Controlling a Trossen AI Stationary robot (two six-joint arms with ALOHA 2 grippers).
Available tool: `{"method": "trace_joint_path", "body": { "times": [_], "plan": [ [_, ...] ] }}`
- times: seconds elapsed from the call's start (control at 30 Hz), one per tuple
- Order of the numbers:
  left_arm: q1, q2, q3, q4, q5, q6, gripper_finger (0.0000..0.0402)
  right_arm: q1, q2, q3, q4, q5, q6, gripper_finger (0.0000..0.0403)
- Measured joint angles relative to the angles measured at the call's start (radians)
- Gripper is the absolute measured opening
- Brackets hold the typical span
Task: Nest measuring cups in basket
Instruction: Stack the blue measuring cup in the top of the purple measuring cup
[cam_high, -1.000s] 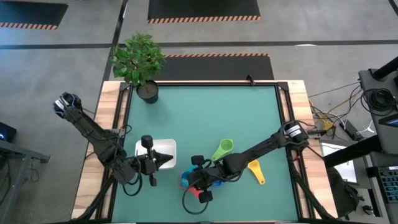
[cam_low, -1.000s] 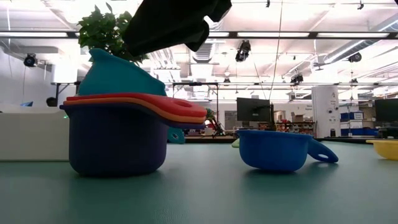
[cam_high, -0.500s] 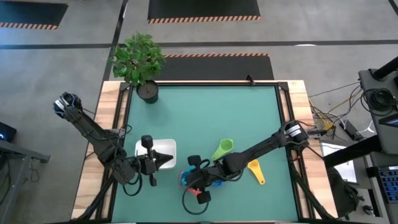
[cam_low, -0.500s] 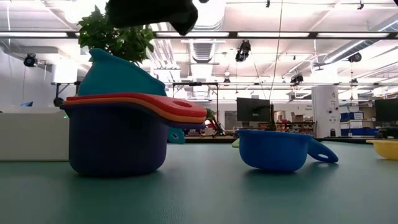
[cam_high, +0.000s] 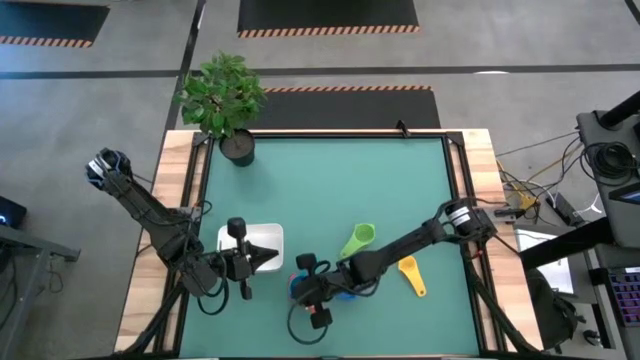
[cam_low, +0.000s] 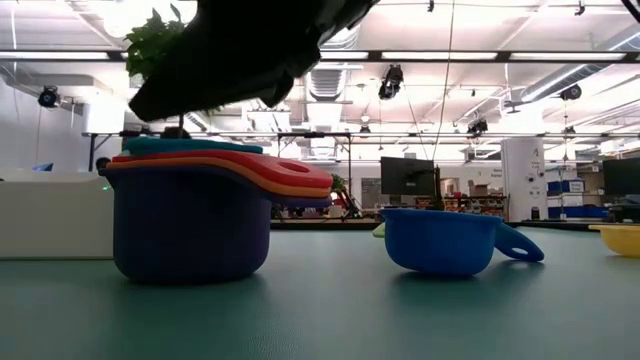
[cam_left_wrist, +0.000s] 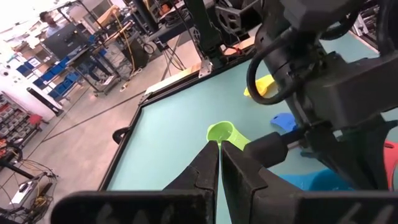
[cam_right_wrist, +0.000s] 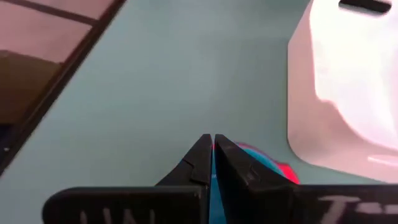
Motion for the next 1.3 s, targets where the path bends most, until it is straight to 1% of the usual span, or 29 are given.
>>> {"method": "trace_joint_path", "body": {
  "times": [0.23, 0.4, 0.57, 0.73, 0.83, 0.97, 1.1, 1.23, 1.3],
  "plan": [
    [0.000, 0.000, 0.000, 0.002, 0.000, 0.000, 0.0000, -0.002, -0.027, 0.002, -0.009, 0.000, -0.015, 0.0009],
    [0.000, 0.000, 0.000, 0.005, 0.029, -0.045, 0.0000, -0.010, -0.092, 0.005, -0.133, 0.000, -0.071, 0.0009],
    [0.000, 0.001, 0.001, 0.005, 0.155, -0.098, 0.0000, -0.048, -0.144, 0.002, -0.277, 0.010, -0.125, 0.0009],
    [-0.016, 0.020, 0.001, -0.017, 0.253, -0.226, 0.0000, -0.107, -0.156, -0.029, -0.304, 0.000, -0.179, 0.0009],
    [-0.038, 0.048, 0.025, -0.052, 0.274, -0.260, 0.0000, -0.150, -0.153, -0.055, -0.288, -0.006, -0.210, 0.0009],
    [-0.055, 0.095, 0.104, -0.131, 0.274, -0.271, 0.0000, -0.203, -0.134, -0.091, -0.220, -0.107, -0.223, 0.0009],
    [-0.063, 0.161, 0.191, -0.216, 0.272, -0.315, 0.0000, -0.235, -0.101, -0.105, -0.192, -0.196, -0.240, 0.0009],
    [-0.088, 0.243, 0.254, -0.348, 0.273, -0.367, 0.0000, -0.246, -0.082, -0.105, -0.182, -0.282, -0.262, 0.0009],
    [-0.098, 0.279, 0.293, -0.424, 0.271, -0.399, 0.0000, -0.245, -0.079, -0.105, -0.187, -0.306, -0.262, 0.0009]
  ]
}}
